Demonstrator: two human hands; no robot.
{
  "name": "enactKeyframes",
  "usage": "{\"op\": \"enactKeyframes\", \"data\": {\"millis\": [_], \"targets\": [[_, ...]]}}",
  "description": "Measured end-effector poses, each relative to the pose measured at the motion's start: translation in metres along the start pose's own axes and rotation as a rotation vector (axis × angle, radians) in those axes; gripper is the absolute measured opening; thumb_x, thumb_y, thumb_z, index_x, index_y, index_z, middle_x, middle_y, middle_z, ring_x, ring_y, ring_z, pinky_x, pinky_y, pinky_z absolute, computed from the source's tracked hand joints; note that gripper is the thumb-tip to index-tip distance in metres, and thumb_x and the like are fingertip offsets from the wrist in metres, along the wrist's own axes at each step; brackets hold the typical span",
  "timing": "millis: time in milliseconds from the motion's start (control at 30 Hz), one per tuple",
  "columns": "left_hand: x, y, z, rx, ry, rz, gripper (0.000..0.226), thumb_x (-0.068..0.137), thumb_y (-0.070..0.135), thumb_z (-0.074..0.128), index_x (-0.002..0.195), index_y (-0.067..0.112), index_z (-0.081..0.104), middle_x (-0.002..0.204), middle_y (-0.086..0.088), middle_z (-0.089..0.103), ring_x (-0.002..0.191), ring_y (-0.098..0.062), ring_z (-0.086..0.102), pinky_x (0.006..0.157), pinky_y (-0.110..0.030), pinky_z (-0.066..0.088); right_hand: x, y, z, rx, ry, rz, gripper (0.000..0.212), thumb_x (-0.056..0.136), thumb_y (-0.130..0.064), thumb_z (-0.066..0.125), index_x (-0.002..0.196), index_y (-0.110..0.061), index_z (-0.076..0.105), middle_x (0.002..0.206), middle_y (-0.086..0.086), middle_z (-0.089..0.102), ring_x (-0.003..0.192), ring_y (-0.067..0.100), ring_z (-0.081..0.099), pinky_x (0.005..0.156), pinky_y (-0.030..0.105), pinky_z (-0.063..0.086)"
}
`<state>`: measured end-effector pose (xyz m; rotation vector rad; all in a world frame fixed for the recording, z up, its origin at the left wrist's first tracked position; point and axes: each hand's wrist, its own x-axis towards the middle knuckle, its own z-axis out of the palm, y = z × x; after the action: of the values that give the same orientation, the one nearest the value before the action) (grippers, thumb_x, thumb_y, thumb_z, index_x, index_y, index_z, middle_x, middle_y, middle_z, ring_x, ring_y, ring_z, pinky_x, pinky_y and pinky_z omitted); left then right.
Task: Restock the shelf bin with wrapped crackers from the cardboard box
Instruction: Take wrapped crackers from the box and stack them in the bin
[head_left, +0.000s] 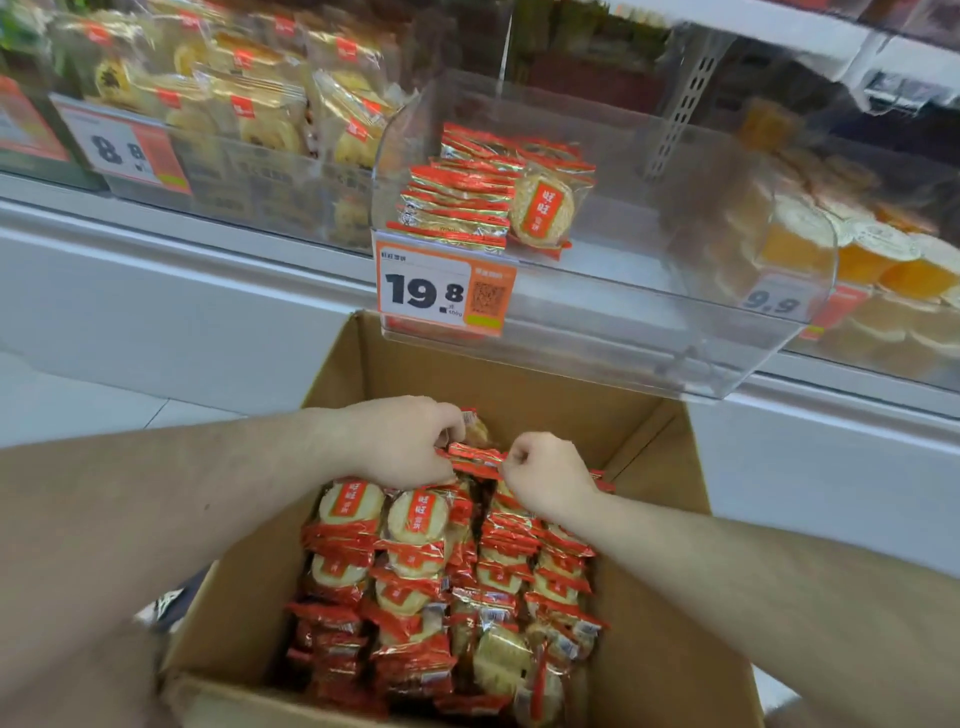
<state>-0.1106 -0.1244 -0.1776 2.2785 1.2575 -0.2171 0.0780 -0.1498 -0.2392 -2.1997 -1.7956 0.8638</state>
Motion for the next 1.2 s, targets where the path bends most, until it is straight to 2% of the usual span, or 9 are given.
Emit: {"op": "enactKeyframes", "data": {"millis": [233, 467, 667, 800, 900, 967, 1033, 1100, 1200], "targets": [[0.008, -0.020, 0.003, -0.082, -0.044, -0.109, 0.040, 0.088, 0.030, 0.058, 0.127, 0.027, 0.052, 0.119, 0.008, 0.058, 0.102, -0.012, 0.057, 0.090, -0.032, 0.050, 0.023, -0.007, 0.097, 0.293, -0.344, 0.482, 0.050, 0.080, -0.058, 0.067, 0.082, -0.009, 0.059, 0.064, 0.006, 0.061, 0.050, 0.019, 0.056, 0.050, 0.026, 0.048], [0.007, -0.027, 0.008, -0.119, -0.090, -0.155, 0.042, 0.089, 0.029, 0.058, 0.130, 0.024, 0.050, 0.113, 0.002, 0.065, 0.102, -0.017, 0.062, 0.091, -0.041, 0.051, 0.026, -0.002, 0.115, 0.413, -0.276, 0.541, 0.058, 0.075, -0.031, 0.084, 0.119, -0.001, 0.061, 0.117, 0.011, 0.067, 0.104, 0.027, 0.063, 0.087, 0.035, 0.054], [0.009, -0.028, 0.014, -0.166, -0.113, -0.231, 0.060, 0.089, 0.037, 0.059, 0.142, 0.024, 0.034, 0.118, -0.003, 0.064, 0.101, -0.021, 0.065, 0.089, -0.044, 0.052, 0.008, 0.031, 0.077, 0.827, -0.331, 0.638, 0.040, 0.079, -0.023, 0.077, 0.113, -0.006, 0.063, 0.078, 0.007, 0.054, 0.058, 0.016, 0.042, 0.048, 0.023, 0.035], [0.008, -0.023, 0.019, -0.569, -0.116, -0.275, 0.079, 0.086, 0.032, 0.065, 0.147, 0.043, 0.015, 0.099, -0.008, 0.066, 0.071, -0.021, 0.061, 0.061, -0.035, 0.051, 0.002, 0.022, 0.057, 1.158, -0.562, 0.422, 0.053, 0.083, -0.025, 0.073, 0.132, -0.011, 0.058, 0.113, 0.008, 0.068, 0.099, 0.025, 0.054, 0.084, 0.036, 0.042], [0.012, -0.020, 0.023, -0.776, -0.024, -0.249, 0.062, 0.082, 0.013, 0.068, 0.129, 0.046, 0.045, 0.105, -0.011, 0.065, 0.071, -0.022, 0.057, 0.062, -0.033, 0.048, 0.003, 0.000, 0.039, 1.262, -0.676, 0.258, 0.038, 0.089, -0.023, 0.064, 0.124, -0.009, 0.063, 0.105, 0.009, 0.072, 0.100, 0.028, 0.062, 0.098, 0.045, 0.046], [0.015, -0.020, 0.024, -0.802, 0.051, -0.225, 0.056, 0.081, 0.003, 0.067, 0.115, 0.046, 0.057, 0.104, -0.009, 0.066, 0.070, -0.026, 0.054, 0.061, -0.035, 0.044, 0.016, 0.003, 0.037, 1.247, -0.540, 0.318, 0.031, 0.082, -0.033, 0.063, 0.097, -0.007, 0.068, 0.080, 0.008, 0.066, 0.069, 0.023, 0.057, 0.068, 0.037, 0.048], [0.015, -0.023, 0.023, -0.790, 0.059, -0.231, 0.055, 0.083, 0.000, 0.066, 0.113, 0.045, 0.059, 0.099, -0.007, 0.065, 0.064, -0.024, 0.047, 0.056, -0.034, 0.039, 0.038, 0.024, 0.040, 1.048, -0.154, 0.510, 0.032, 0.072, -0.041, 0.063, 0.081, -0.010, 0.063, 0.071, 0.007, 0.059, 0.058, 0.021, 0.048, 0.055, 0.031, 0.037], [0.014, -0.025, 0.024, -0.758, 0.047, -0.249, 0.055, 0.085, 0.000, 0.066, 0.121, 0.041, 0.056, 0.105, 0.000, 0.062, 0.062, -0.022, 0.046, 0.054, -0.033, 0.042, 0.058, 0.052, 0.045, 0.645, 0.125, 0.656, 0.035, 0.074, -0.037, 0.064, 0.095, -0.009, 0.066, 0.089, 0.011, 0.066, 0.077, 0.030, 0.060, 0.066, 0.034, 0.047], [0.012, -0.026, 0.026, -0.696, 0.021, -0.265, 0.055, 0.085, 0.002, 0.066, 0.124, 0.039, 0.054, 0.125, 0.006, 0.052, 0.059, -0.017, 0.051, 0.062, -0.036, 0.057, 0.080, 0.082, 0.064, 0.332, 0.072, 0.745, 0.049, 0.088, -0.040, 0.060, 0.120, -0.003, 0.061, 0.116, 0.013, 0.066, 0.104, 0.033, 0.063, 0.088, 0.035, 0.053]]}}
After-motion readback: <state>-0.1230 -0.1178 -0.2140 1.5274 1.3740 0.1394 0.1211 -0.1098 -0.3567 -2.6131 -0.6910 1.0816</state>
